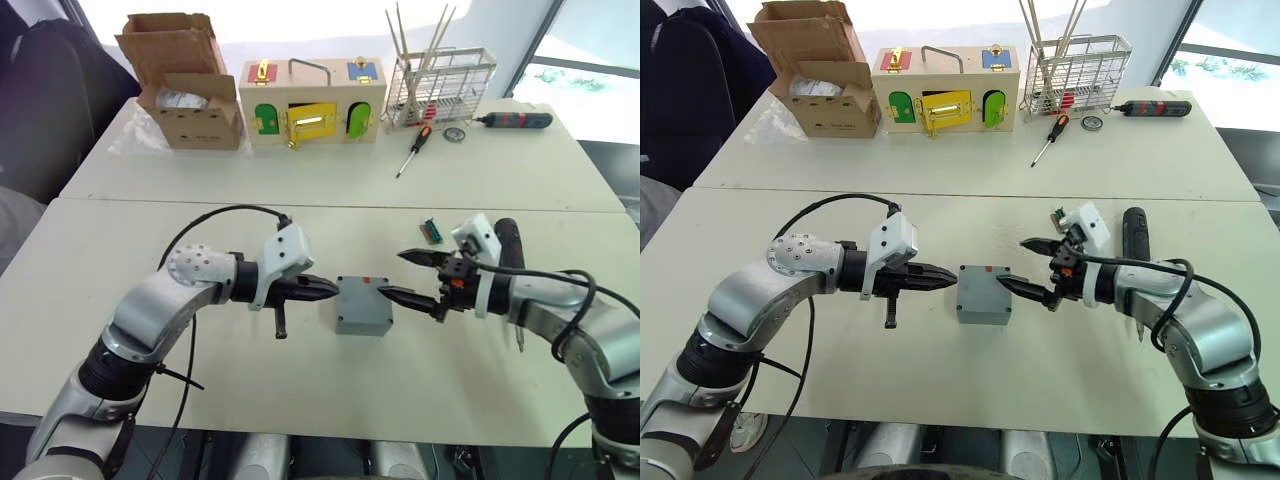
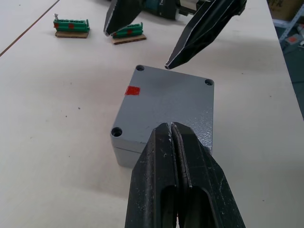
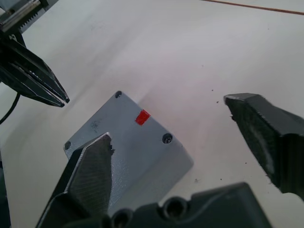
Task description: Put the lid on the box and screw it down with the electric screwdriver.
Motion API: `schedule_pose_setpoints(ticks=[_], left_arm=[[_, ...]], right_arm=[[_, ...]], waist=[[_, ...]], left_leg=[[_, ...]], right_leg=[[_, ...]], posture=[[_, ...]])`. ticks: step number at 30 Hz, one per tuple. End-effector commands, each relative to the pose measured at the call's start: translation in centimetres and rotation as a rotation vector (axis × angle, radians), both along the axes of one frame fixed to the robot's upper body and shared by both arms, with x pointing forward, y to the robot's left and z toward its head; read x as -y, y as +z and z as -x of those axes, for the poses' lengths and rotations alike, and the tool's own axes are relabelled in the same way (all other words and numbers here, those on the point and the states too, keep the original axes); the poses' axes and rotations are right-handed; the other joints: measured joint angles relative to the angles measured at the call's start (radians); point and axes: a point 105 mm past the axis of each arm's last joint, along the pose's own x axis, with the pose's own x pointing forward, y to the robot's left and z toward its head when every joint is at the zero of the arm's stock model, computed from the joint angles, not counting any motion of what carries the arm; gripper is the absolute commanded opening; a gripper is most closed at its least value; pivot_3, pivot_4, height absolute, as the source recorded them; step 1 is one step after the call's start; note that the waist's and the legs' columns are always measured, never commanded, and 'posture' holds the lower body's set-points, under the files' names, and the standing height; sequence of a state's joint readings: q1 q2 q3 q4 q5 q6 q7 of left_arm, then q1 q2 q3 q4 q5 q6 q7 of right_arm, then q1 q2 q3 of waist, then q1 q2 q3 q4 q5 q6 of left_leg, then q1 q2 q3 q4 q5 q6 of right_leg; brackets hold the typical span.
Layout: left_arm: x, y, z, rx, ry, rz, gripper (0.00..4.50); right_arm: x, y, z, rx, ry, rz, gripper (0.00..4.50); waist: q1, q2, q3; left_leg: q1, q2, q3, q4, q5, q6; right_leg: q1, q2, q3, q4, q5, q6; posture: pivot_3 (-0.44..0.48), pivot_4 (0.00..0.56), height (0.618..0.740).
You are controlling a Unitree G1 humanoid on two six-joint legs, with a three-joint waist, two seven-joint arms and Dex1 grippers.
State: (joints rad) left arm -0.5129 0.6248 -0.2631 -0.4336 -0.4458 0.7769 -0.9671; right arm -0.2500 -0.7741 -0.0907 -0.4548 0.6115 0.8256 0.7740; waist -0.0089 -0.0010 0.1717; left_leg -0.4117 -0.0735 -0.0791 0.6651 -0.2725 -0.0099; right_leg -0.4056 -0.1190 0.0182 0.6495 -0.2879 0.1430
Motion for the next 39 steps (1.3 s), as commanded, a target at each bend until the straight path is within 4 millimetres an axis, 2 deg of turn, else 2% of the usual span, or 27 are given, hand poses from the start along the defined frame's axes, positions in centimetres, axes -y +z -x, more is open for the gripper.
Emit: schedule_pose_setpoints(ticks=[1,3,6,8,10,14,19,21,25,33,39], left_arm=[[0.5,0.9,0.3,0.042,-0.03,0.025,0.0],[0.8,1.4,0.4,0.047,-0.043,0.045,0.0],[1.7,2.6,0.8,0.065,-0.08,0.09,0.0],[2.2,2.9,1.0,0.077,-0.098,0.099,0.0],[2.8,3.1,1.3,0.097,-0.118,0.101,0.0],[3.7,2.9,1.6,0.119,-0.145,0.098,0.0],[5.1,2.5,2.2,0.13,-0.172,0.121,0.0],[5.7,2.6,2.3,0.132,-0.175,0.133,0.0],[6.0,2.1,2.7,0.121,-0.145,0.166,0.0],[6.2,1.5,3.1,0.105,-0.08,0.187,0.0],[6.1,1.4,2.9,0.106,-0.041,0.189,0.0]], right_arm=[[3.2,4.3,-1.7,0.115,-0.129,-0.033,4.48],[5.1,5.5,-2.3,0.121,-0.194,-0.025,4.48],[9.1,7.5,-3.6,0.097,-0.321,0.042,4.48],[10.7,8.4,-4.0,0.071,-0.377,0.065,4.48],[13.5,8.0,-4.5,-0.08,-0.526,0.108,4.48],[16.1,5.6,-2.8,-0.365,-0.603,0.254,4.48],[16.8,3.0,-1.5,-0.641,-0.624,0.212,4.48],[17.2,2.5,-1.2,-0.696,-0.643,0.213,4.48],[16.2,1.4,-1.4,-0.847,-0.659,0.185,4.48],[17.0,-0.6,-2.9,-0.912,-0.692,0.3,4.48],[17.4,-2.5,-3.2,-0.94,-0.627,0.482,4.48]], waist=[[0.0,0.0,0.0],[0.001,0.0,0.0],[0.006,0.0,0.0],[0.004,0.0,0.0],[-0.001,0.0,0.0],[-0.002,0.0,0.0],[-0.002,0.001,0.0],[-0.002,0.001,0.0],[-0.005,0.001,0.0],[0.005,0.001,0.0],[0.002,0.0,0.0]], left_leg=[[0.0,0.0,0.0,0.0,0.0,0.0],[0.0,0.0,0.0,0.0,0.0,0.0],[0.0,0.0,0.0,0.0,0.0,0.0],[0.0,0.0,0.001,0.0,0.0,0.0],[0.0,0.0,0.001,0.0,0.0,0.0],[0.0,0.0,0.002,-0.001,0.0,0.001],[0.0,0.0,0.004,0.0,-0.001,0.001],[0.0,0.0,0.004,0.0,-0.001,0.001],[0.0,0.0,0.004,-0.001,-0.001,0.001],[0.0,-0.001,0.004,0.0,-0.001,0.001],[-0.001,0.0,0.004,0.0,-0.001,0.001]], right_leg=[[0.0,0.0,0.0,0.0,0.0,0.0],[0.0,0.0,0.0,0.0,0.0,0.0],[0.0,0.0,0.0,0.0,0.0,0.0],[0.0,0.0,0.0,-0.001,0.0,0.0],[0.0,0.0,0.0,-0.001,0.0,0.0],[0.0,0.0,0.001,-0.002,0.0,0.0],[0.0,-0.001,0.002,-0.002,0.0,0.0],[-0.001,-0.001,0.002,-0.002,0.0,0.0],[-0.002,-0.001,0.002,-0.002,0.0,0.0],[-0.002,-0.001,0.002,-0.002,0.0,0.0],[-0.001,-0.001,0.002,-0.002,0.0,0.0]], posture=[[0.0,0.15,0.73],[0.0,0.15,0.73],[0.0,0.15,0.73],[0.0,0.15,0.73],[0.0,0.15,0.73],[0.0,0.15,0.73],[0.0,0.15,0.73],[0.0,0.15,0.73],[0.0,0.15,0.73],[0.0,0.15,0.73],[0.0,0.15,0.73]])
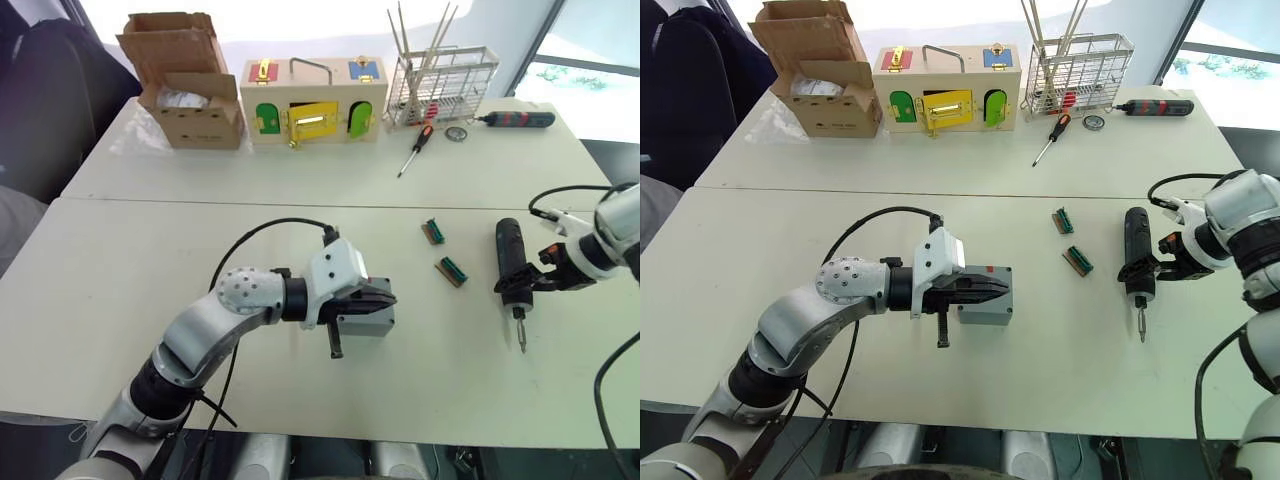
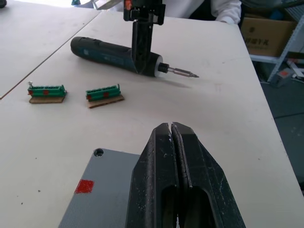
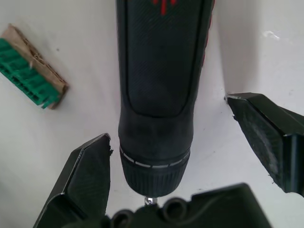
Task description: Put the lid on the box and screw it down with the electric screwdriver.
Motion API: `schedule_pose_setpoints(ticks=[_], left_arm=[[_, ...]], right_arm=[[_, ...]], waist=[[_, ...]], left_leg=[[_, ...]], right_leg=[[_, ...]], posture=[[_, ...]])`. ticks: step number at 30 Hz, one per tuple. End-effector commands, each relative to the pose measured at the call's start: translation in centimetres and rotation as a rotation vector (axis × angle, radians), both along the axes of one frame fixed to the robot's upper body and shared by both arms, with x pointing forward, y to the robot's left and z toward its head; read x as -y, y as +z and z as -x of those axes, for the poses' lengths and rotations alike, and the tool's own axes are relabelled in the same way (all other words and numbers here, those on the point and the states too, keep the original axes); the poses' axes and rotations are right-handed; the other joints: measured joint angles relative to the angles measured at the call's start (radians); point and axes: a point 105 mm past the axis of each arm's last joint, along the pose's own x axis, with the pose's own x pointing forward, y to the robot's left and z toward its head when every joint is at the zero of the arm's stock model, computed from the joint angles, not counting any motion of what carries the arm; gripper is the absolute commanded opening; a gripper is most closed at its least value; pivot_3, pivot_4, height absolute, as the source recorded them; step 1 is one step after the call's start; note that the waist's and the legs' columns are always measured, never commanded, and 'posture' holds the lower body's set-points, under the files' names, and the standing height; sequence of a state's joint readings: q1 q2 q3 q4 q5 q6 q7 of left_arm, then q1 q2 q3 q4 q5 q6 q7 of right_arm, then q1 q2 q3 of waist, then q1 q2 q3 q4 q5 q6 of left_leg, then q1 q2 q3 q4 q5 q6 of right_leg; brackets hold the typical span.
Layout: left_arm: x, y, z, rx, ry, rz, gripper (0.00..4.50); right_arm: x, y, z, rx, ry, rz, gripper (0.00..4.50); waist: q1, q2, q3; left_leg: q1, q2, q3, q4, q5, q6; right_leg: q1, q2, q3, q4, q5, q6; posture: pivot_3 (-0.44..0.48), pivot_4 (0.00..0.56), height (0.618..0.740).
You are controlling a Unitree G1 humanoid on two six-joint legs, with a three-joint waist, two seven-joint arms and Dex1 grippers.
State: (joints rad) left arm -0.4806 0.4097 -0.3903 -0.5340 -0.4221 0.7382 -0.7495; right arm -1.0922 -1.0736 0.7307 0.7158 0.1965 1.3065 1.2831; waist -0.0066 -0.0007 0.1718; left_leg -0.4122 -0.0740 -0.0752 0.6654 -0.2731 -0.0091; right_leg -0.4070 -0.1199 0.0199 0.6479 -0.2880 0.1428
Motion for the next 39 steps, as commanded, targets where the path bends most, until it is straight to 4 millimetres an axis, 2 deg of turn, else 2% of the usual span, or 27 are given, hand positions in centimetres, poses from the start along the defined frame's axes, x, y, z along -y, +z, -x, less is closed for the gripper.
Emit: schedule_pose_setpoints(ticks=[1,9,15,17,19,21,25,28,30,32,33,35,37,39], left_arm=[[0.1,0.6,0.5,0.035,0.002,0.013,0.0],[0.3,0.2,0.2,0.026,0.025,0.014,0.0],[0.1,0.2,0.0,0.027,0.03,0.012,0.0],[0.1,0.1,-0.3,0.029,0.029,0.008,0.0],[0.1,0.2,-0.4,0.031,0.021,0.005,0.0],[-0.1,0.2,-0.5,0.034,0.007,-0.006,0.0],[-1.1,0.3,-1.1,0.048,-0.006,-0.037,0.0],[-2.2,0.5,-2.3,0.055,0.015,-0.057,0.0],[-2.9,0.6,-3.0,0.052,0.025,-0.064,0.0],[-4.0,0.6,-3.8,0.034,0.029,-0.082,0.0],[-4.2,0.7,-4.1,0.024,0.023,-0.089,0.0],[-4.6,0.6,-4.6,0.015,0.007,-0.112,0.0],[-4.8,0.4,-4.8,0.016,-0.013,-0.142,0.0],[-4.6,0.4,-4.9,0.021,-0.037,-0.163,0.0]], right_arm=[[0.7,-0.5,0.2,-0.046,0.066,0.069,4.25],[0.9,-1.8,0.6,-0.117,0.144,0.113,1.89],[2.1,-2.1,1.9,-0.172,0.189,0.136,1.85],[2.5,-1.8,1.4,-0.127,0.199,0.158,1.85],[2.4,-0.6,0.1,-0.036,0.232,0.167,1.85],[2.4,1.8,-1.6,0.1,0.291,0.212,1.85],[0.2,8.3,-3.6,0.36,0.333,0.128,1.85],[-0.9,13.1,-4.1,0.588,0.288,0.062,1.85],[-1.6,14.9,-4.3,0.711,0.247,0.003,1.85],[-4.7,16.8,-4.4,0.993,0.3,-0.103,1.85],[-6.1,17.8,-3.8,1.144,0.289,-0.203,1.85],[-7.7,18.6,-2.3,1.408,0.219,-0.34,1.85],[-9.1,17.5,-1.3,1.493,0.151,-0.424,1.85],[-10.5,16.2,-0.5,1.534,0.136,-0.459,1.85]], waist=[[0.0,0.0,0.0],[0.001,-0.001,0.0],[0.022,-0.002,-0.001],[0.025,-0.002,-0.001],[0.021,-0.003,-0.001],[0.017,-0.003,-0.001],[0.0,0.008,0.002],[-0.005,0.01,0.002],[-0.005,0.01,0.002],[-0.001,0.007,0.001],[-0.001,0.006,0.001],[-0.007,0.006,0.0],[-0.005,0.007,0.001],[0.003,0.007,0.001]], left_leg=[[0.0,0.0,0.0,0.0,0.0,0.0],[0.0,0.0,-0.002,0.001,0.0,0.0],[0.0,0.0,-0.003,0.001,0.0,0.0],[0.0,0.0,-0.004,0.001,0.0,-0.001],[0.0,-0.001,-0.004,0.001,0.0,-0.001],[0.0,-0.001,-0.003,0.002,0.0,-0.001],[0.0,-0.001,0.002,0.0,0.0,-0.001],[-0.003,0.001,0.003,-0.004,0.001,-0.002],[-0.01,0.002,0.002,-0.003,0.001,-0.003],[-0.013,0.001,0.001,-0.001,0.002,-0.003],[-0.014,0.001,0.0,0.002,0.002,-0.003],[-0.014,0.001,0.001,0.002,0.002,-0.003],[-0.015,0.001,0.001,0.001,0.003,-0.004],[-0.015,0.0,-0.002,0.001,0.003,-0.005]], right_leg=[[0.0,0.0,0.0,0.0,0.0,0.0],[0.001,0.0,-0.001,0.0,0.0,0.0],[0.002,0.0,-0.002,0.0,0.0,0.0],[0.003,0.0,-0.003,0.0,0.0,0.0],[0.003,0.0,-0.003,-0.001,0.0,0.0],[0.004,0.0,-0.002,-0.001,0.0,0.0],[-0.002,0.0,0.002,0.001,0.0,0.0],[-0.008,0.0,0.002,0.002,0.0,0.0],[-0.015,0.001,0.001,0.004,0.0,0.0],[-0.016,0.001,0.0,0.004,0.0,0.0],[-0.015,0.0,0.0,0.004,0.001,0.0],[-0.017,0.0,0.0,0.007,0.001,0.0],[-0.022,0.0,0.0,0.017,0.001,0.0],[-0.022,0.0,-0.001,0.018,0.001,0.0]], posture=[[0.0,0.15,0.73],[0.0,0.15,0.73],[0.0,0.15,0.73],[0.0,0.15,0.73],[0.0,0.15,0.73],[0.0,0.15,0.73],[0.0,0.15,0.73],[0.0,0.15,0.73],[0.0,0.15,0.73],[0.0,0.15,0.73],[0.0,0.15,0.73],[0.0,0.15,0.73],[0.0,0.15,0.73],[0.0,0.15,0.73]])
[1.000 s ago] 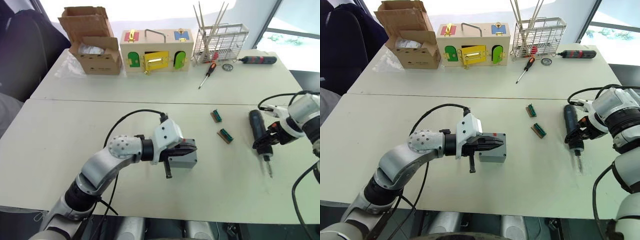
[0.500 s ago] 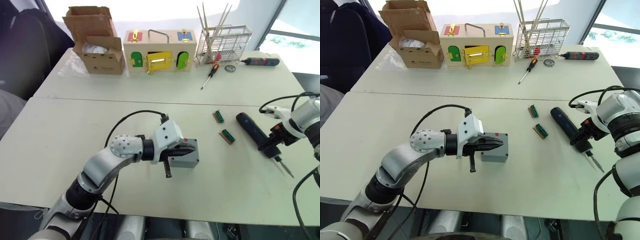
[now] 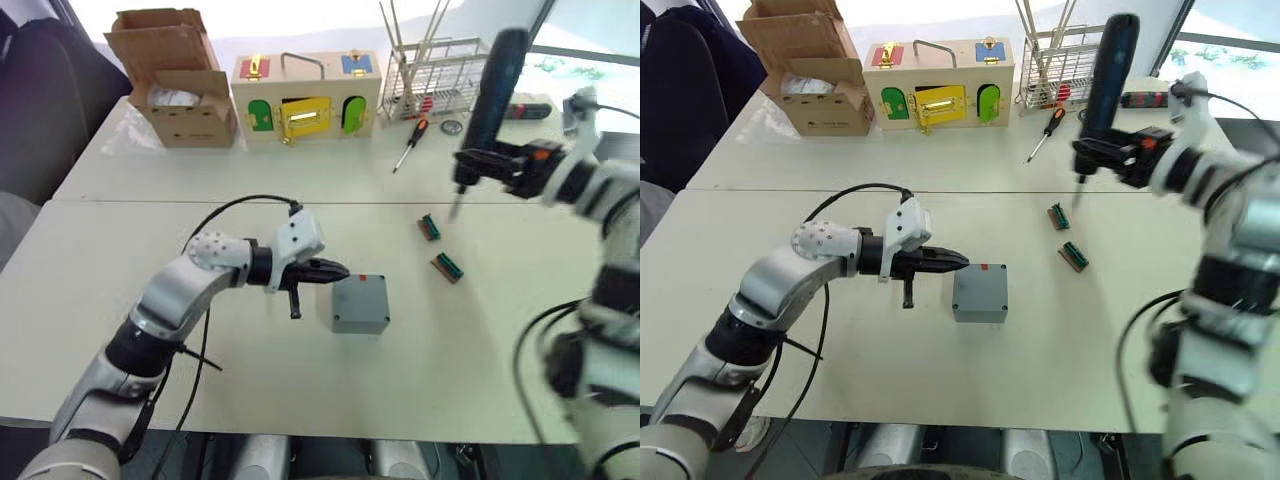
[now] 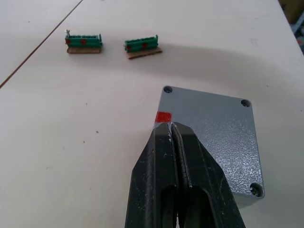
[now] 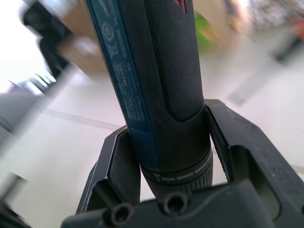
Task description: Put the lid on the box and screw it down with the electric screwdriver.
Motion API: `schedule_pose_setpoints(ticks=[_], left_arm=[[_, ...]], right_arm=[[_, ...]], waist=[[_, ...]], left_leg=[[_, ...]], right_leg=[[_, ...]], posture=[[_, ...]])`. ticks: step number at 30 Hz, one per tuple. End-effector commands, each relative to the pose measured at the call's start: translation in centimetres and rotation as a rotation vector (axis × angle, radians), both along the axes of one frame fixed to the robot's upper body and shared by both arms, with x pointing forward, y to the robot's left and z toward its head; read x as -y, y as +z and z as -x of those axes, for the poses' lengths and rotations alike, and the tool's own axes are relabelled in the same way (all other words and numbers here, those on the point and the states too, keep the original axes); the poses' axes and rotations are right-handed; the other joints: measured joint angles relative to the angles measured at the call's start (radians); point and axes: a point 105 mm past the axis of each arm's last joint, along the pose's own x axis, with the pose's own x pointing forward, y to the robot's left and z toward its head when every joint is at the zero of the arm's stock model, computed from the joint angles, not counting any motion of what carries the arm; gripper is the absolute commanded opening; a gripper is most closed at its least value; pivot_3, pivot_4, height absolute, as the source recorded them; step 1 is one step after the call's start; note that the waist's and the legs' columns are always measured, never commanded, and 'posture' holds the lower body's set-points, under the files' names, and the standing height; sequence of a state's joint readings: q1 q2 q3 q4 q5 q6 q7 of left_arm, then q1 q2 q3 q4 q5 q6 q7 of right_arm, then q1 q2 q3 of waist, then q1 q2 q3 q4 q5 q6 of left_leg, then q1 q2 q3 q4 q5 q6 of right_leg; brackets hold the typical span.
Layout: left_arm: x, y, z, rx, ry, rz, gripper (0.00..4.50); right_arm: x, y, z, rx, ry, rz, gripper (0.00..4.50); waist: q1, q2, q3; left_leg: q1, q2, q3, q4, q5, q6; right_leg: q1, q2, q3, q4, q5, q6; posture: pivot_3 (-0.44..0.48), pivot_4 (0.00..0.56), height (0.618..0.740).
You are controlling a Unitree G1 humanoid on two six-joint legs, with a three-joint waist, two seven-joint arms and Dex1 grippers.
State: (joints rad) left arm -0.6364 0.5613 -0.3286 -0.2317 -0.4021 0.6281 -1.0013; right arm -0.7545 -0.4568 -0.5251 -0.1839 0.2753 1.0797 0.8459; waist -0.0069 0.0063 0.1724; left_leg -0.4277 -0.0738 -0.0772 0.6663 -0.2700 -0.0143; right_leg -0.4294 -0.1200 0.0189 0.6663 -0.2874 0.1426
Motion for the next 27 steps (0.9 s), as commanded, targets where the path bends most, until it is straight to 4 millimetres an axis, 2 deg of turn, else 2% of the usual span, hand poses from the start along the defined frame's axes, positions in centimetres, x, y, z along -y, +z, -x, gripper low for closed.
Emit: schedule_pose_setpoints(ticks=[1,5,9,20,27], left_arm=[[0.0,0.4,-0.2,0.032,-0.042,-0.022,0.0],[0.6,0.3,-0.3,0.036,-0.077,-0.042,0.0],[1.2,0.1,0.1,0.034,-0.106,-0.057,0.0],[1.2,-2.9,0.7,0.007,-0.114,-0.144,0.0],[1.0,-3.1,0.8,0.0,-0.109,-0.145,0.0]], right_arm=[[-0.2,2.7,3.1,0.238,-0.089,-0.051,1.85],[-3.6,0.8,4.9,0.224,0.02,-0.103,1.85],[-4.9,-1.1,6.1,0.174,0.088,-0.081,1.85],[-6.3,-3.2,7.5,0.108,0.169,-0.062,1.85],[-6.5,-3.8,7.5,0.087,0.177,-0.056,1.85]], waist=[[0.007,0.0,0.0],[0.004,0.0,0.0],[-0.01,0.0,0.0],[-0.01,0.0,0.0],[-0.01,0.0,0.0]], left_leg=[[0.0,-0.001,-0.001,0.0,0.0,0.0],[0.0,-0.003,-0.001,0.003,0.0,0.0],[0.001,-0.002,-0.001,0.002,0.0,0.0],[0.002,-0.001,-0.001,0.001,0.0,0.001],[0.002,-0.001,-0.001,0.001,0.0,0.001]], right_leg=[[0.001,0.0,-0.001,0.0,0.0,0.0],[0.003,-0.001,0.0,-0.001,0.0,0.0],[0.003,0.0,0.0,0.0,0.0,0.0],[0.003,0.001,0.0,0.0,0.0,0.0],[0.003,0.001,0.0,0.0,0.0,0.0]], posture=[[0.0,0.15,0.73],[0.0,0.15,0.73],[0.0,0.15,0.73],[0.0,0.15,0.73],[0.0,0.15,0.73]])
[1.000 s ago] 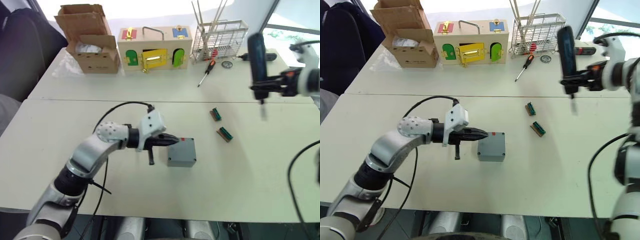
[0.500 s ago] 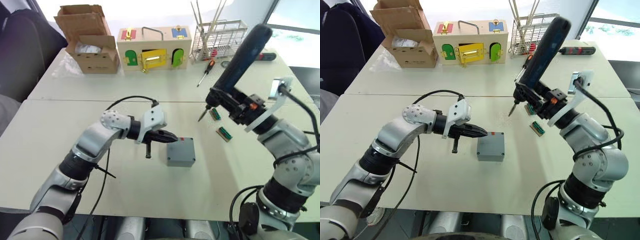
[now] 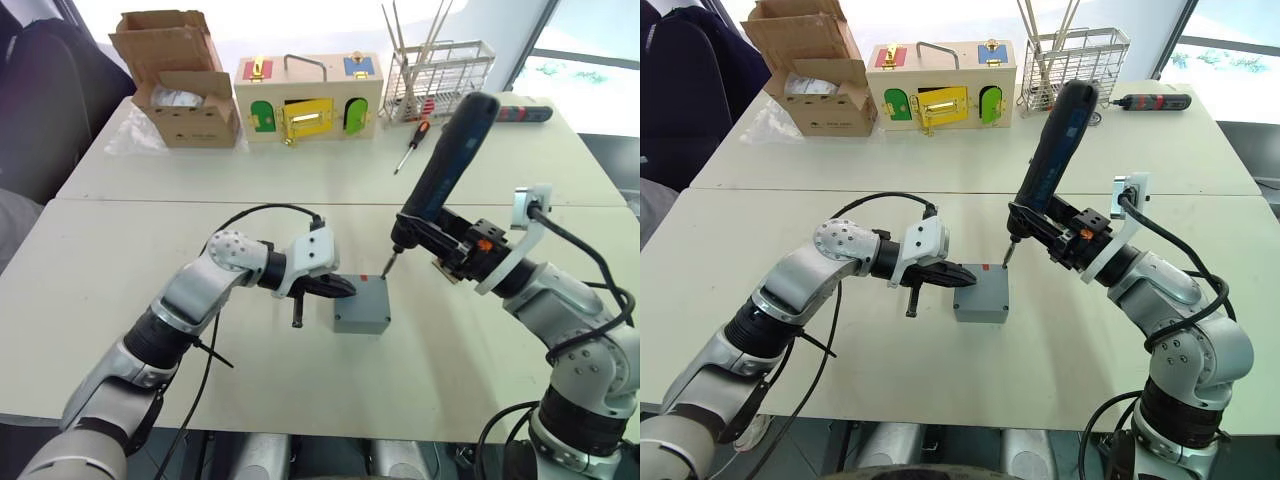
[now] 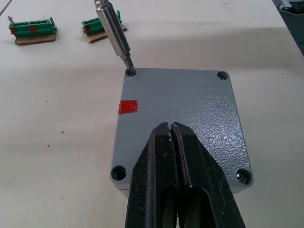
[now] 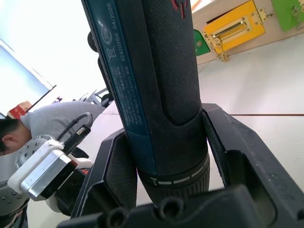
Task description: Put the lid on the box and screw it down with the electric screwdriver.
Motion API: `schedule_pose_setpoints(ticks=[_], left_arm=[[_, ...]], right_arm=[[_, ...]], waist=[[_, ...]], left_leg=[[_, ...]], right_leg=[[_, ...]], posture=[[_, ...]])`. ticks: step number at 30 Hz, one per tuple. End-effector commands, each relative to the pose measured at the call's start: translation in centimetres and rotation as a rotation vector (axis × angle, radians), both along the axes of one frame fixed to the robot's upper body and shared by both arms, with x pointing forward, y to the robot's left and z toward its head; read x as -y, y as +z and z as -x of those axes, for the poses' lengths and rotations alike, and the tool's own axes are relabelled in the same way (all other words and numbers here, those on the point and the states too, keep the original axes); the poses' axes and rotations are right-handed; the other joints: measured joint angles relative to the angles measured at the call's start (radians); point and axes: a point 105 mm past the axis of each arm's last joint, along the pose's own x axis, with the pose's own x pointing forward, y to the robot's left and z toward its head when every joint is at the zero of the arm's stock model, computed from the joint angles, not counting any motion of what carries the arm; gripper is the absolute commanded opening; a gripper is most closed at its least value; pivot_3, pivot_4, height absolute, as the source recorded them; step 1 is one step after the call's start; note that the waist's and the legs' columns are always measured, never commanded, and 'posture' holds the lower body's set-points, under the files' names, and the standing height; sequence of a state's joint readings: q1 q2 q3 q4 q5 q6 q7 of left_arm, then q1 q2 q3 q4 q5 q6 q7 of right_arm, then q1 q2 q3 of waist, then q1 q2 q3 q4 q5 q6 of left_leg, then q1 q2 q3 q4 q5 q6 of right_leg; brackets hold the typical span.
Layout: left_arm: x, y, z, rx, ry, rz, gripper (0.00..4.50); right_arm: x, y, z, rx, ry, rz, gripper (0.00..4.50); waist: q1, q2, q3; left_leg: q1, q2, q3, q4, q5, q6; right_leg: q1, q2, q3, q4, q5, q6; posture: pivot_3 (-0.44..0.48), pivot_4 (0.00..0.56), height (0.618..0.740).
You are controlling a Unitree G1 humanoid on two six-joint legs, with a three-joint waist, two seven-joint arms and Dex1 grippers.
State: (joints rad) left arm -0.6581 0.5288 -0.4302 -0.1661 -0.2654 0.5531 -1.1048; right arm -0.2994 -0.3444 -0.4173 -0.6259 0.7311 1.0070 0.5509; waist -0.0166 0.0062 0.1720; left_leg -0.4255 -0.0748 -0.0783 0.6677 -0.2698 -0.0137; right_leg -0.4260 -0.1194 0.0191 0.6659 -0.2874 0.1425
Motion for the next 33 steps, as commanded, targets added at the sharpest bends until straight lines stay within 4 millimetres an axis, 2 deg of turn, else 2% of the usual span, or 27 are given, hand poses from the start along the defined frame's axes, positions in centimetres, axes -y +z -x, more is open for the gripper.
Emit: schedule_pose_setpoints(ticks=[1,18,24,28,33], left_arm=[[-0.2,-0.8,0.3,-0.016,0.001,-0.023,0.0],[0.1,-0.6,0.1,-0.005,0.014,-0.012,0.0],[0.3,-0.8,0.4,-0.009,0.004,-0.018,0.0],[0.4,-1.4,0.8,-0.016,-0.006,-0.04,0.0],[0.7,-1.5,0.8,-0.022,-0.01,-0.037,0.0]], right_arm=[[-0.5,1.6,0.8,0.093,0.022,0.012,1.85],[-1.3,-0.3,0.3,0.102,0.009,0.102,1.85],[-2.3,-2.4,1.9,0.051,0.096,0.165,1.85],[-2.4,-4.2,2.5,0.031,0.119,0.236,1.85],[-2.7,-4.6,2.2,0.036,0.118,0.234,1.85]], waist=[[0.0,0.0,0.0],[0.0,-0.001,-0.001],[0.001,-0.005,-0.005],[0.003,-0.009,-0.009],[0.003,-0.01,-0.014]], left_leg=[[0.0,0.0,0.0,0.0,0.0,0.0],[0.0,0.0,0.0,0.0,0.0,0.0],[0.003,0.0,0.0,0.0,0.0,0.0],[0.013,0.001,0.0,-0.002,-0.002,0.003],[0.028,0.003,-0.001,-0.005,-0.008,0.013]], right_leg=[[0.0,0.0,0.0,0.0,0.0,0.0],[0.0,0.0,0.0,0.0,0.0,0.0],[0.003,0.0,0.0,-0.001,0.0,0.0],[0.013,0.001,-0.001,-0.004,0.0,0.0],[0.033,0.003,-0.001,-0.016,-0.001,0.001]], posture=[[0.0,0.15,0.73],[0.0,0.15,0.73],[0.0,0.15,0.73],[0.0,0.15,0.73],[0.0,0.15,0.73]])
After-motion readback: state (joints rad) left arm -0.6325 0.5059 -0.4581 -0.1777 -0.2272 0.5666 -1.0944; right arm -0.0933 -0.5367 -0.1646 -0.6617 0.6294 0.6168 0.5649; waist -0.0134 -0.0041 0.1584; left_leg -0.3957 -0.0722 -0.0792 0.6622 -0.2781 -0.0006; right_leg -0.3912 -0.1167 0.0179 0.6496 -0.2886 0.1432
